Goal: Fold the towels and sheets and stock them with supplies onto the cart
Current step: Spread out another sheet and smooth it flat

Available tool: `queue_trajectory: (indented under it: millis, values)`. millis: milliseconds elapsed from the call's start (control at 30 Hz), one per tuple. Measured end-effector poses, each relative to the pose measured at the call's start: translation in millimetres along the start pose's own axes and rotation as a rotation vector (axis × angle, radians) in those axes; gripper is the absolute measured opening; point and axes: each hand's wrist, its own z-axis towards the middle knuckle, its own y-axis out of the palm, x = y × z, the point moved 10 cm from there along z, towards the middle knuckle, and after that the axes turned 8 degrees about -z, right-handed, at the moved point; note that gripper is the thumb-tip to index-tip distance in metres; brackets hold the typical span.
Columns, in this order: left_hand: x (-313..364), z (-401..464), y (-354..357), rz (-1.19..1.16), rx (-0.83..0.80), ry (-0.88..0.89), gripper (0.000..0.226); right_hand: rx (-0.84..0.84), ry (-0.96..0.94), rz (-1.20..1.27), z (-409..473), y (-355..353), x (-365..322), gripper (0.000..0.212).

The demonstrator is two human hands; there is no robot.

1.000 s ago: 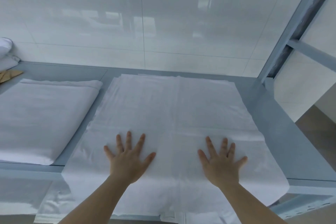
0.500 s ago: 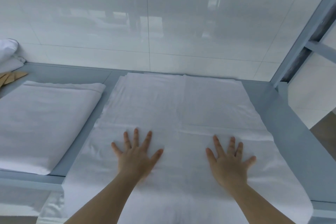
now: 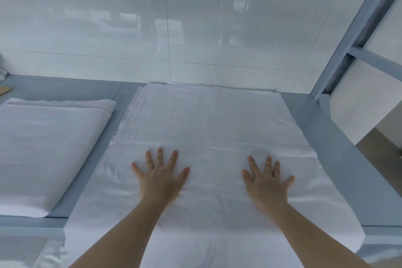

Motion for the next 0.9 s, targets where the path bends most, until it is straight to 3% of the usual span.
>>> queue_trajectory:
  millis: [100, 200, 367, 533, 900]
  values:
    - [14, -7, -10, -0.044, 0.090, 0.087, 0.057, 0.061, -0.148, -0.013, -15, -2, -28, 0.057]
    - [49, -13, -17, -0.159, 0.201, 0.326, 0.037, 0.087, -0.199, -0.018, -15, -4, -39, 0.058]
    - [118, -12, 27, -0.049, -0.093, 0.519, 0.062, 0.165, -0.226, 0.019, 10, -20, -44, 0.054]
    - [152, 40, 48, 0.015, -0.102, 0.438, 0.072, 0.234, -0.396, 0.016, 60, -31, -70, 0.049]
    - [160, 171, 50, 0.068, -0.059, 0.230, 0.075, 0.053, 0.131, 0.016, 224, -37, 97, 0.063]
